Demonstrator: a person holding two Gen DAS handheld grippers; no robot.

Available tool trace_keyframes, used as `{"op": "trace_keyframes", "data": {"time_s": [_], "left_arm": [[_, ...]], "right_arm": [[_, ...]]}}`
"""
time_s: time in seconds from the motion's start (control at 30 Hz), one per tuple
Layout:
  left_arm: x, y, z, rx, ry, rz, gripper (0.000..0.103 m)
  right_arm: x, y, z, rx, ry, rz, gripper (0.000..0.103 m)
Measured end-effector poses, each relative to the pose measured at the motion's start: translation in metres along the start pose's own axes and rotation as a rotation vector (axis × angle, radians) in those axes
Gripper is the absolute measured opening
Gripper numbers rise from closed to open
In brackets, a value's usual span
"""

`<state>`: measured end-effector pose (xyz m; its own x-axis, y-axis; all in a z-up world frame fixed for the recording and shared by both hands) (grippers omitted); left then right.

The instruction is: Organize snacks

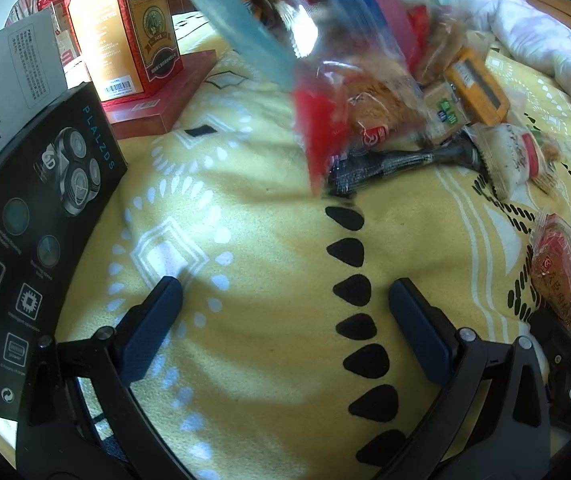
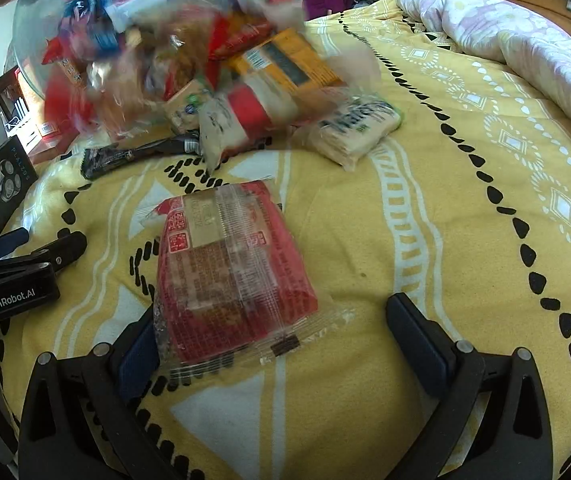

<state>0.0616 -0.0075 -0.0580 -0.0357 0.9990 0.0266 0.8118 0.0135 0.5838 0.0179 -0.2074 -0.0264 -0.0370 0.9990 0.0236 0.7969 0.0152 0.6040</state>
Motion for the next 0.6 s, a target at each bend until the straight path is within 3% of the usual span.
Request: {"op": "trace_keyframes", "data": {"time_s": [0.6], "left_arm": [[0.0022, 0.0001, 0.0011, 0.001, 0.0, 0.003, 0.103]], "right_arm": [[0.0021, 0.0003, -0.0008, 0.0, -0.003, -0.002, 0.103]]}}
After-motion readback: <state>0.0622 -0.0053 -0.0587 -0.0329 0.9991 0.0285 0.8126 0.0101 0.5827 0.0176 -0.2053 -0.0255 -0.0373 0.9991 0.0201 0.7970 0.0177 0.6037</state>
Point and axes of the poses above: each gripper's, at about its wrist camera, not at the fingertips, and z roughly the way its jaws point, x to its left, y to its top, the point moved 6 cm from there along z, roughly the way its jaws point, and after that the axes turned 1 degree about -y, right-handed, at the moved point
